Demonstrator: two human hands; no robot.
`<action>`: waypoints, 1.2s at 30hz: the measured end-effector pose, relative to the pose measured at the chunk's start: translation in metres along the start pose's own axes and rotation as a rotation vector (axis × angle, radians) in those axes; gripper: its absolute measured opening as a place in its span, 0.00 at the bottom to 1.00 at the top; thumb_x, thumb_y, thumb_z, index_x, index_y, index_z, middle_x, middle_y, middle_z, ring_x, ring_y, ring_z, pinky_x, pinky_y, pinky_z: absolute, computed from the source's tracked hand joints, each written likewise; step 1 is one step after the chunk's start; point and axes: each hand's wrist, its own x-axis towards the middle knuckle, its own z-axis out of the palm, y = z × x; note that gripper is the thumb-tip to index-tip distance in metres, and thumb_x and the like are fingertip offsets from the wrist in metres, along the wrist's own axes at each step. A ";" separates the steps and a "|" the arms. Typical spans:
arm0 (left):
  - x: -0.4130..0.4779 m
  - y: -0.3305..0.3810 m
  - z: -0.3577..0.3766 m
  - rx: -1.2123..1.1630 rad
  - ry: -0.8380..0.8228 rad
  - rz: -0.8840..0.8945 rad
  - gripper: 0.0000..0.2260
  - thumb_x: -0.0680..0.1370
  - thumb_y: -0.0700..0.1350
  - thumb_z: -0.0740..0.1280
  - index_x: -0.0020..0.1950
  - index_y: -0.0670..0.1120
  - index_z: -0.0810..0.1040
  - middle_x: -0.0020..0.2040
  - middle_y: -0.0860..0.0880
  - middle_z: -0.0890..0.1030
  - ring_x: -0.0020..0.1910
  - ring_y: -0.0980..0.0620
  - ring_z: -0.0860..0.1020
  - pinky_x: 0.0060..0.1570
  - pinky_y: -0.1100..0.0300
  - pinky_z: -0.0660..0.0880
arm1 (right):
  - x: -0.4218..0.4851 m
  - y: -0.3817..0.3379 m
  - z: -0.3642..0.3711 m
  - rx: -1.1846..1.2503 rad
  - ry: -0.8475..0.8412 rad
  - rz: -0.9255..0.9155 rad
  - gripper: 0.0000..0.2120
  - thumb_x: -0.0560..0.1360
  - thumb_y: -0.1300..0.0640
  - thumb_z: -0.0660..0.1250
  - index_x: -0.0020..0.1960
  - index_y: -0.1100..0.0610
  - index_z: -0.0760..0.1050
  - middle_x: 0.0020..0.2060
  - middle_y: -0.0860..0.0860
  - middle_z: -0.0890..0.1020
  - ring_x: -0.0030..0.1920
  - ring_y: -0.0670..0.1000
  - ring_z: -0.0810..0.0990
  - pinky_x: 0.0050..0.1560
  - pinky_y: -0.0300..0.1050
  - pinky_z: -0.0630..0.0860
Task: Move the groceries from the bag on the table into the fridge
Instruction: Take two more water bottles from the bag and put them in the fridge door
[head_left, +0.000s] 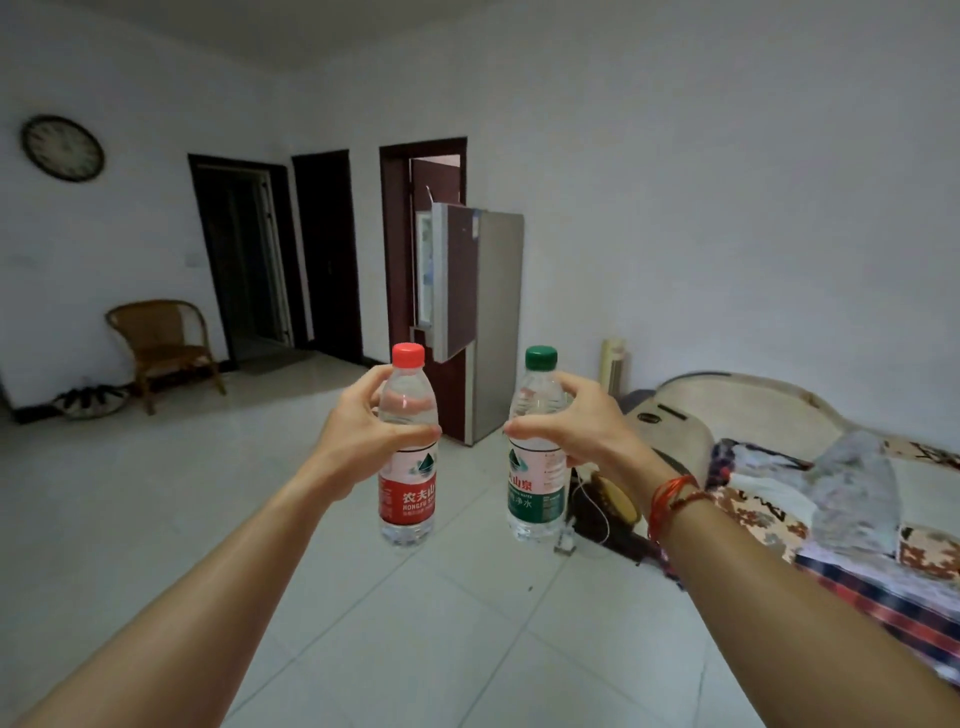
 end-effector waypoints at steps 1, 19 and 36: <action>0.000 -0.003 -0.006 0.000 0.007 -0.004 0.25 0.66 0.36 0.79 0.54 0.58 0.76 0.43 0.58 0.85 0.42 0.58 0.84 0.41 0.58 0.78 | 0.003 -0.003 0.006 0.006 -0.010 0.000 0.20 0.64 0.50 0.82 0.53 0.47 0.79 0.46 0.49 0.85 0.50 0.54 0.84 0.47 0.58 0.84; 0.036 -0.031 -0.020 0.040 0.121 -0.038 0.28 0.67 0.39 0.79 0.63 0.53 0.74 0.54 0.48 0.83 0.52 0.48 0.82 0.52 0.45 0.80 | 0.071 -0.001 0.037 0.022 -0.151 -0.040 0.19 0.64 0.50 0.81 0.51 0.46 0.78 0.46 0.49 0.85 0.51 0.55 0.83 0.48 0.59 0.83; 0.080 -0.073 -0.028 0.079 0.190 -0.094 0.30 0.67 0.40 0.80 0.66 0.50 0.74 0.53 0.48 0.84 0.52 0.48 0.83 0.55 0.42 0.79 | 0.142 0.014 0.070 -0.001 -0.243 -0.054 0.21 0.63 0.48 0.82 0.52 0.44 0.79 0.48 0.48 0.85 0.51 0.55 0.83 0.45 0.56 0.83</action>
